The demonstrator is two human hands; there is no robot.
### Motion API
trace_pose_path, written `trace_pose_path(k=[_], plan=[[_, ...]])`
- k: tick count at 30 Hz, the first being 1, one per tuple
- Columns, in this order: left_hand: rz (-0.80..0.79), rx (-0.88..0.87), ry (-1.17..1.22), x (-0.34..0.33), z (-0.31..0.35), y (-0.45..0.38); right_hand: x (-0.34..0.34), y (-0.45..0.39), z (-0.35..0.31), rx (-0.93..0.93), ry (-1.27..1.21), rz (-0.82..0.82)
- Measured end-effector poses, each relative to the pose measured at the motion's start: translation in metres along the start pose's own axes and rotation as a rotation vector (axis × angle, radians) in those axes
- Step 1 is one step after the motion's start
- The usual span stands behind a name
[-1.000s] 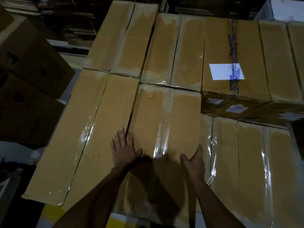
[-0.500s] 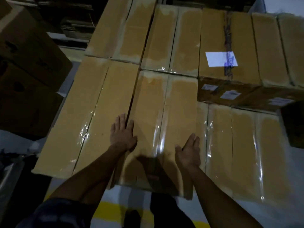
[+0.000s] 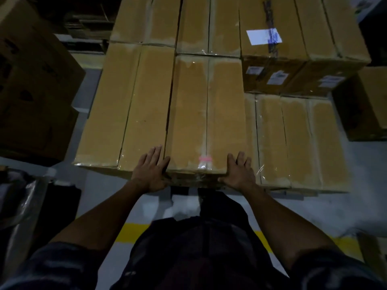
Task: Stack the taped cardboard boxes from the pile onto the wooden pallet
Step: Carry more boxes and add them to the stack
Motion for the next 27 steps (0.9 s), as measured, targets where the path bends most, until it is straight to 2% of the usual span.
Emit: trace_pose_path(k=[6,10,15,27], plan=[[0.143,-0.07,-0.23,0.013,0.006,-0.001,0.001,-0.001,-0.002,0.017,0.05,0.073],[0.143,-0.094,-0.285,0.013,0.007,-0.007,0.0,-0.004,-0.001,0.012,0.056,0.124],[0.169,-0.108,-0.309,0.014,0.009,-0.009,0.002,-0.008,-0.001,0.018,0.074,0.17],[0.166,-0.115,-0.277,0.014,0.009,-0.013,0.004,-0.011,-0.003,0.0,0.074,0.146]])
Point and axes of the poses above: each hand's wrist, its own y-axis away from the middle knuckle, its own x-axis out of the back of the hand, z = x × y, the point moved 10 cm from there along -y, towards the middle knuckle, and after that the axes turned 12 degrees about -y, right-handed, at the moved point
